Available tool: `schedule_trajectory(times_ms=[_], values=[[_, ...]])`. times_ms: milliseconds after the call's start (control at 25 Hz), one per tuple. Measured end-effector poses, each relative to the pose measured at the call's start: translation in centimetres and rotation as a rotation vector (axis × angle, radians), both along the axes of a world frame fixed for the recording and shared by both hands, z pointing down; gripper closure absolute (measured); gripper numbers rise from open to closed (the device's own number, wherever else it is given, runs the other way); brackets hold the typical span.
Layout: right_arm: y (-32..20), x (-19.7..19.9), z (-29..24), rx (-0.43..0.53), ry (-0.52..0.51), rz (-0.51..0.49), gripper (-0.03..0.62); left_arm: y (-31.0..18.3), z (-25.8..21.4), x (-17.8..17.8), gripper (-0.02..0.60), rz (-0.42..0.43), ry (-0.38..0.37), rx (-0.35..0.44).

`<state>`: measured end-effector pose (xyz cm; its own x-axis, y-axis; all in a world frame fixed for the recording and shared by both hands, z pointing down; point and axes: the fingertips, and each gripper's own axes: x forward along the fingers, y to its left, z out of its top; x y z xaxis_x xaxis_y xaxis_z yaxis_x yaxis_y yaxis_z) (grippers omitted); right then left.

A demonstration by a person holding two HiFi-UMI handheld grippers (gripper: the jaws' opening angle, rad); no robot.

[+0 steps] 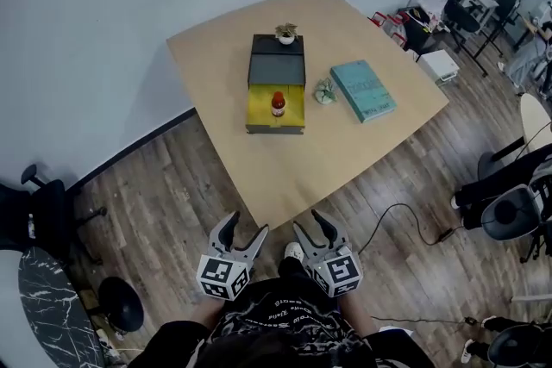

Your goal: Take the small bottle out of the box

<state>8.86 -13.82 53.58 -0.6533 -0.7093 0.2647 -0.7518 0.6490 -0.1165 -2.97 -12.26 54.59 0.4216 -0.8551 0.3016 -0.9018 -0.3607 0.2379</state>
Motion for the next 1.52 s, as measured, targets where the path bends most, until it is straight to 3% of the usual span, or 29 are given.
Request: schedule_trajectory(times_ms=[240, 520, 800, 1040, 1520], values=[[-5.4, 2.6, 0.1, -0.001, 0.013, -0.047, 0.385, -4.3, 0.3, 2.0, 0.267, -0.074, -0.005, -0.009], [-9.5, 3.3, 0.5, -0.019, 0.019, -0.054, 0.385, -7.2, 0.7, 2.0, 0.267, -0.118, 0.000, -0.024], [-12.1, 1.1, -0.2, -0.017, 0.007, -0.043, 0.385, -9.3, 0.6, 1.0, 0.267, -0.086, -0.030, -0.018], [-15.3, 0.1, -1.2, 0.015, 0.004, 0.027, 0.385, -11.2, 0.0, -0.3, 0.267, -0.059, -0.001, -0.012], [-24.7, -3.9, -3.6, 0.069, 0.051, -0.010, 0.384, -14.7, 0.6, -4.8, 0.267, -0.127, 0.006, -0.030]])
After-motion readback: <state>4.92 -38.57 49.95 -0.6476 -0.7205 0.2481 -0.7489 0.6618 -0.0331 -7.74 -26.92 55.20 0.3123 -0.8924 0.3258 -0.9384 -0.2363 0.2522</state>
